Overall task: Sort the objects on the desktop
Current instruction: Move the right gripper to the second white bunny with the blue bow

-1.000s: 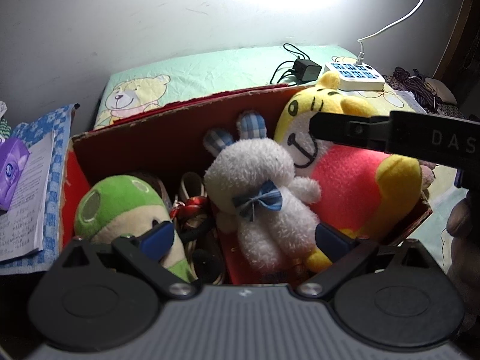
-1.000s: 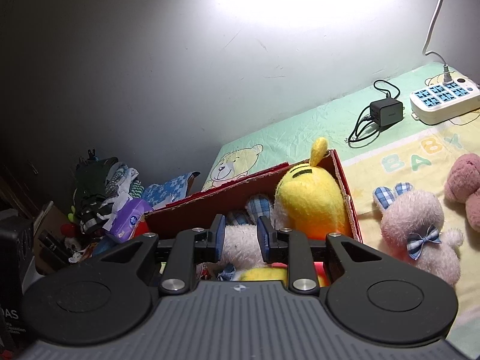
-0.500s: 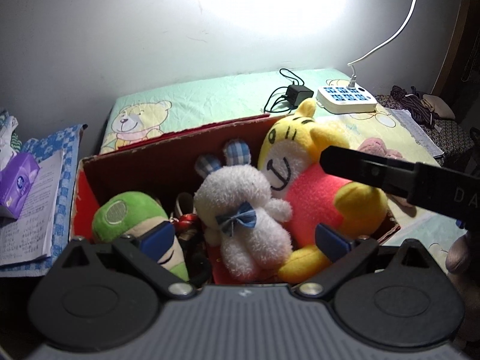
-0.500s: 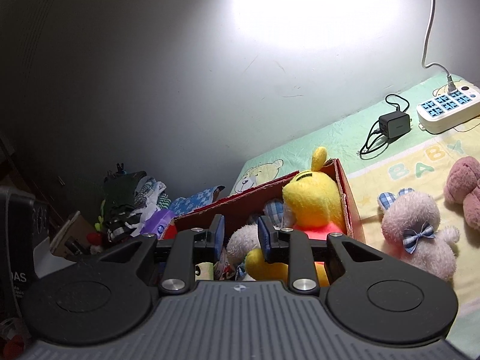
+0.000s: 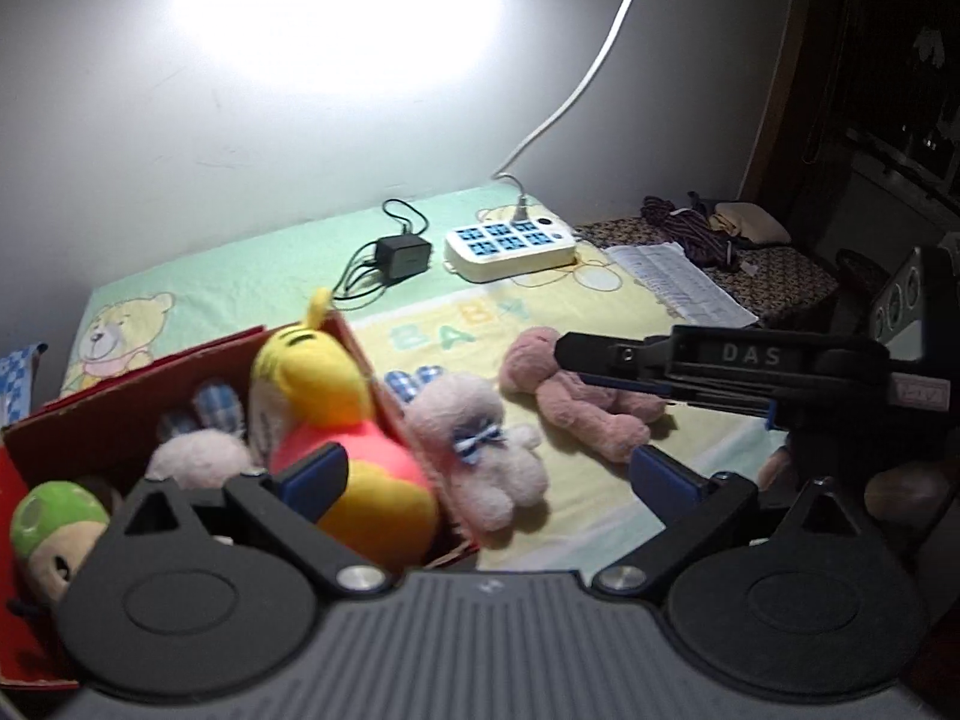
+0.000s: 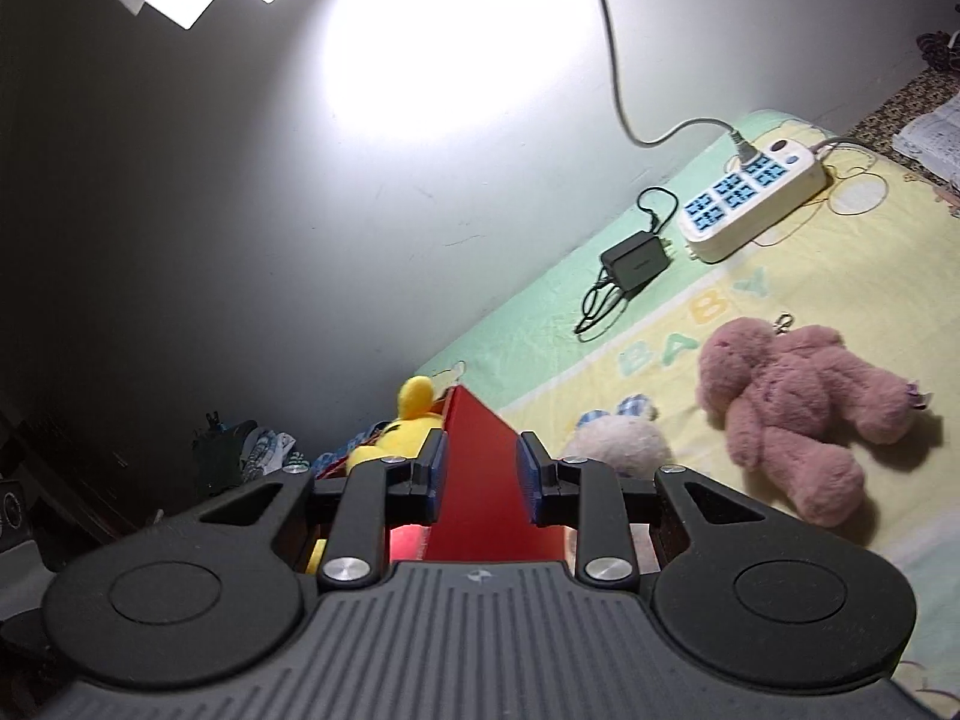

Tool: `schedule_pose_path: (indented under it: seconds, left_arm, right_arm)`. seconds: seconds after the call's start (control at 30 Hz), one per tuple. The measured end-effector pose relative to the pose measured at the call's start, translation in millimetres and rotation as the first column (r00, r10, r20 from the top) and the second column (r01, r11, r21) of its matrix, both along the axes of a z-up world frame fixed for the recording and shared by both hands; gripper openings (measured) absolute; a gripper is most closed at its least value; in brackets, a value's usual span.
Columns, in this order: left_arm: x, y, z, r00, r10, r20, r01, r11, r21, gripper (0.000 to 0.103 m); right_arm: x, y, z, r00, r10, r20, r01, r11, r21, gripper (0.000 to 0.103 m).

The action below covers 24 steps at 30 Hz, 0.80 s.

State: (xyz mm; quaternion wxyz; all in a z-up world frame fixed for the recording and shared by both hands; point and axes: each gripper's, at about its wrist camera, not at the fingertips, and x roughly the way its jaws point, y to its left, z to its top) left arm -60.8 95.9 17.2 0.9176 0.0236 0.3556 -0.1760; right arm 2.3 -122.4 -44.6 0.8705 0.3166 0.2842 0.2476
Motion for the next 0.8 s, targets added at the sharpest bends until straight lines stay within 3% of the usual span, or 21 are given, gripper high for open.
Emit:
schedule_pose_path:
  seconds: [0.1, 0.23, 0.43, 0.53, 0.8]
  left_arm:
    - [7, -36, -11, 0.999, -0.028, -0.017, 0.029, 0.999, 0.026, 0.1]
    - [20, -74, -29, 0.998, -0.032, -0.055, 0.033, 0.999, 0.033, 0.1]
    - [37, -101, -65, 0.994, 0.062, -0.085, -0.055, 0.995, 0.083, 0.1]
    - [45, -105, -82, 0.988, 0.115, -0.108, -0.106, 0.991, 0.08, 0.1]
    - [62, -115, -109, 0.96, 0.251, -0.123, -0.229, 0.959, 0.169, 0.1]
  right_arm:
    - [5, -24, -7, 1.0, -0.005, -0.025, 0.004, 1.0, -0.019, 0.029]
    - [15, -49, -18, 0.997, 0.024, -0.073, -0.028, 0.999, -0.045, 0.038]
    - [34, -77, -38, 0.983, 0.109, -0.146, -0.115, 0.993, -0.038, 0.038]
    - [46, -79, -46, 0.965, 0.201, -0.167, -0.208, 0.978, -0.024, 0.038]
    - [82, -58, -65, 0.897, 0.389, -0.212, -0.398, 0.918, 0.002, 0.039]
